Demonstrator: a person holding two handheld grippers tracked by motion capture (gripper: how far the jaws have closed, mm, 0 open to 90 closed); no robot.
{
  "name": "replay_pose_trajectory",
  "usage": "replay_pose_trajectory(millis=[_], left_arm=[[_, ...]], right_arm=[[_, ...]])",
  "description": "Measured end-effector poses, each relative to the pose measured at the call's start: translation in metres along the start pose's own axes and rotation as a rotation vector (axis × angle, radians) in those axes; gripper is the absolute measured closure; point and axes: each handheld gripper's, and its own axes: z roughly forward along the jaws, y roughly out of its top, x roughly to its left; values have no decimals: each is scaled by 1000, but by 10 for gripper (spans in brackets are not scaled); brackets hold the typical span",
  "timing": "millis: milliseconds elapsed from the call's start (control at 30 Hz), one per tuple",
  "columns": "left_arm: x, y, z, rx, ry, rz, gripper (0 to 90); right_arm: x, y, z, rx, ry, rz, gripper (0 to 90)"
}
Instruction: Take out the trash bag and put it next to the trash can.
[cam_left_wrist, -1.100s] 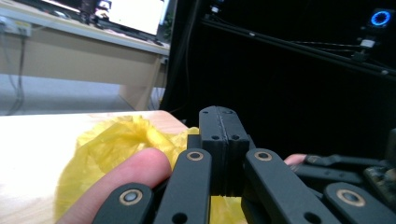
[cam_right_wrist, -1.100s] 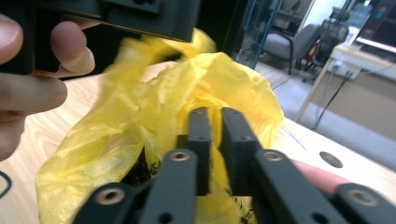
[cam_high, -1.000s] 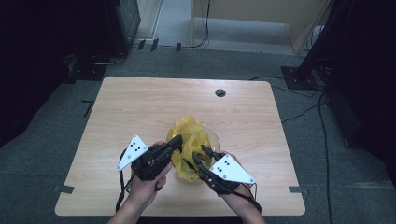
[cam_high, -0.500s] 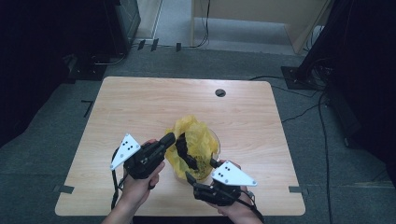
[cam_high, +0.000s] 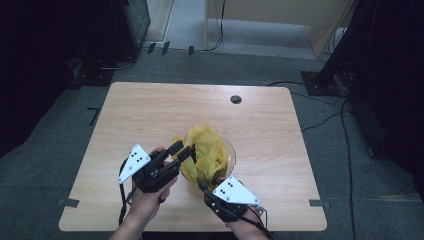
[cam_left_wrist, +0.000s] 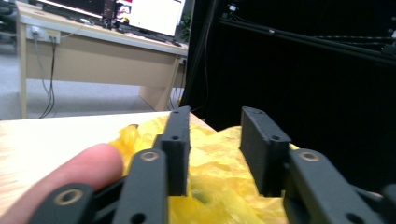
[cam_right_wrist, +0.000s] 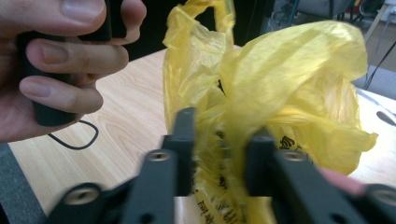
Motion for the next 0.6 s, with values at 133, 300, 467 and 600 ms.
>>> replay_pose_trajectory(millis=[133,300,467,600], left_arm=[[4,3,-4,-16,16,-12,593],[11,12,-13,-86,48,-8,462],[30,17,-21,-93,126,-27,312],[40,15,-20,-63,183,-21,271]], right_arm=[[-6,3,-5,-46,37,65,881],[-12,7,-11,-120,7,73,894],[-16,14,-22,-215,-15,69,895],[-17,21,-32,-275,-57,55,896]])
